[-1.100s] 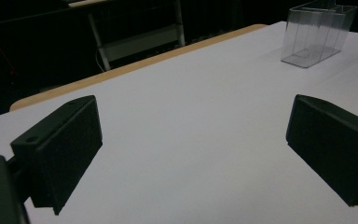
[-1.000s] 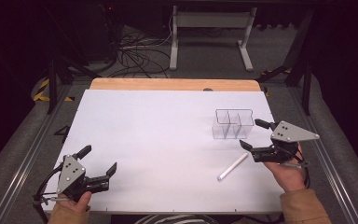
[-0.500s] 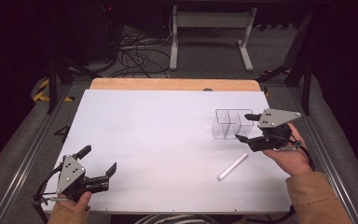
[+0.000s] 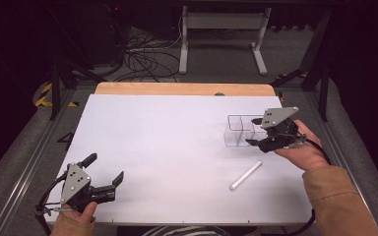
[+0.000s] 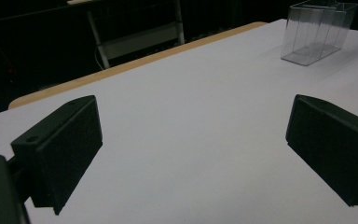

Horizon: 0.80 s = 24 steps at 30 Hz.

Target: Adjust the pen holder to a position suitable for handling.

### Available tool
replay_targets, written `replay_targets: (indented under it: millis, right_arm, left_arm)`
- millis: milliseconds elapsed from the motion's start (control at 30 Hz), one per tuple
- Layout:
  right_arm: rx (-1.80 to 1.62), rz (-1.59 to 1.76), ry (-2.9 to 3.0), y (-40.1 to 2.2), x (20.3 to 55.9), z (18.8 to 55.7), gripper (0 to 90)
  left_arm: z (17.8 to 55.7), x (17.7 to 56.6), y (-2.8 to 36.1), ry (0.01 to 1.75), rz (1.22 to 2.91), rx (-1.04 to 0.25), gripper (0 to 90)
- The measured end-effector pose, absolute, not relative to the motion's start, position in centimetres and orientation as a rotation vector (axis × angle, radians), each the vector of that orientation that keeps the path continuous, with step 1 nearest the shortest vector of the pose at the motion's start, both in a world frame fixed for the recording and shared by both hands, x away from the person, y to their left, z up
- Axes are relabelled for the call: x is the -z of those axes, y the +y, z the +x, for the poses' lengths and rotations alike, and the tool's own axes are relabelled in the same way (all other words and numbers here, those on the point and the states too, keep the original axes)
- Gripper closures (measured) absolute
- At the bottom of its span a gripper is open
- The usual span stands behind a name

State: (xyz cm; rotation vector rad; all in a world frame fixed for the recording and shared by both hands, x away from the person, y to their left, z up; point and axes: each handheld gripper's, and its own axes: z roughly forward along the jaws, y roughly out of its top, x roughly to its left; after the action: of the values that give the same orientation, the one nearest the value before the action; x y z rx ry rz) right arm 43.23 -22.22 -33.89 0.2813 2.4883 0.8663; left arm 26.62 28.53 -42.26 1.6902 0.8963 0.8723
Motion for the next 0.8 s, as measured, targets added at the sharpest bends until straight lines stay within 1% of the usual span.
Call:
replay_targets:
  millis: [133,333,600,800]
  right_arm:
    - [-0.846,0.239,2.513,-22.0,33.9,43.8,32.6]
    - [-0.79,0.268,2.563,-21.8,34.2,44.8,34.5]
    - [-0.806,0.31,2.632,-22.2,34.3,46.1,34.6]
    - [-0.733,0.273,2.622,-22.2,34.5,46.5,37.6]
  left_arm:
    - [26.7,42.3,28.6,0.897,1.692,-0.872,4.4]
    - [26.7,42.3,28.5,0.896,1.697,-0.869,4.6]
    - [26.7,42.3,28.5,0.896,1.697,-0.867,4.6]
    - [26.7,42.3,28.5,0.895,1.701,-0.871,4.6]
